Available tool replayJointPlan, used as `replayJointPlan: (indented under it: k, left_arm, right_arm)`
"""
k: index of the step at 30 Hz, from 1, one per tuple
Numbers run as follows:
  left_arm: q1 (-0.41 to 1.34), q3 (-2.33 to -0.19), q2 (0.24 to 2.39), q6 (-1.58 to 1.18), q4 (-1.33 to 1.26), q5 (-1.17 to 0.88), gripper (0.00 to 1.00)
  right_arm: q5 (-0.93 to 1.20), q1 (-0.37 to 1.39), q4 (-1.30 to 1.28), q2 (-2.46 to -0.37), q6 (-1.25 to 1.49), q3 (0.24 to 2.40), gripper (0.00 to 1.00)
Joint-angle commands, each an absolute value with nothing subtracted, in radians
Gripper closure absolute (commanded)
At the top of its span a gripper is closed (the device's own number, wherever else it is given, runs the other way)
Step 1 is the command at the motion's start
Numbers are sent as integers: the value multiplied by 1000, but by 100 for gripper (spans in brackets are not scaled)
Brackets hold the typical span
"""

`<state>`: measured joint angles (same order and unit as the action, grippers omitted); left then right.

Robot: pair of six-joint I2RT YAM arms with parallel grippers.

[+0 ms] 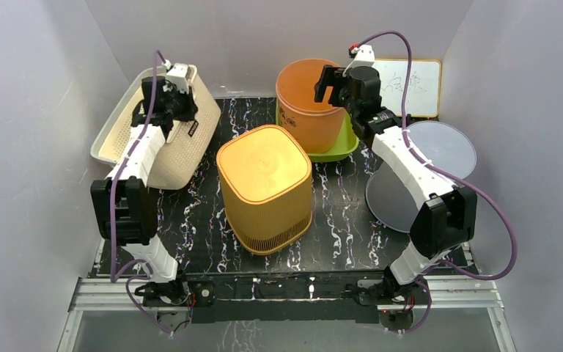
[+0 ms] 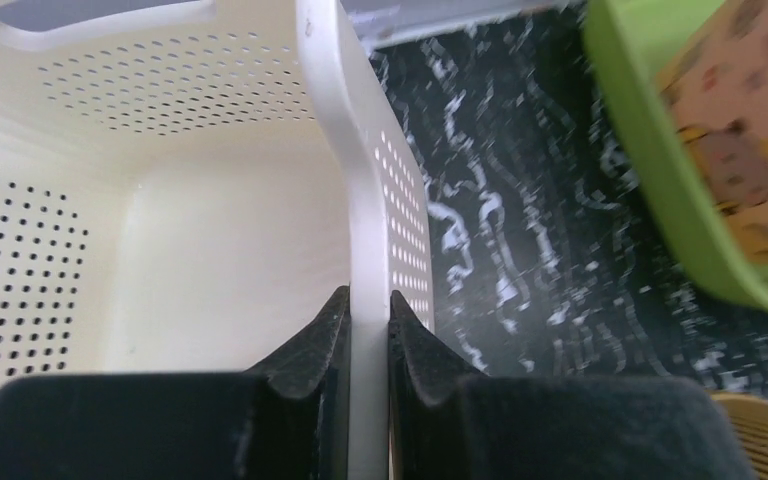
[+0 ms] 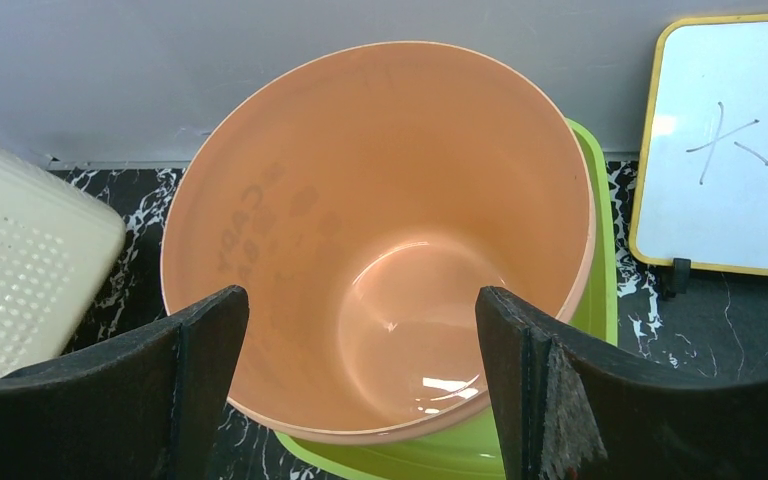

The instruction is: Turn the large container upside down

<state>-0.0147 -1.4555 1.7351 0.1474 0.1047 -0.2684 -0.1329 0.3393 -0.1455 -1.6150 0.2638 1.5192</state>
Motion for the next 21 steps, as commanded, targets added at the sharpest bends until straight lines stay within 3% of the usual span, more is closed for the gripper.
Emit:
replayJointPlan:
  k: [1,12,21]
  left_arm:
    - [-5,-1571,1583,-21,30,-365,100]
    - [-5,-1555,1527,-340,-193,-351,100]
    - [-8,-1414,1552,-666,-596,-333,100]
  right_arm:
    - [-151,340,-72,-1581,260,1510,17]
    - [-171,339,-73,-1537,247,1490,17]
    - [-198,331,-78,-1524,230,1492,16]
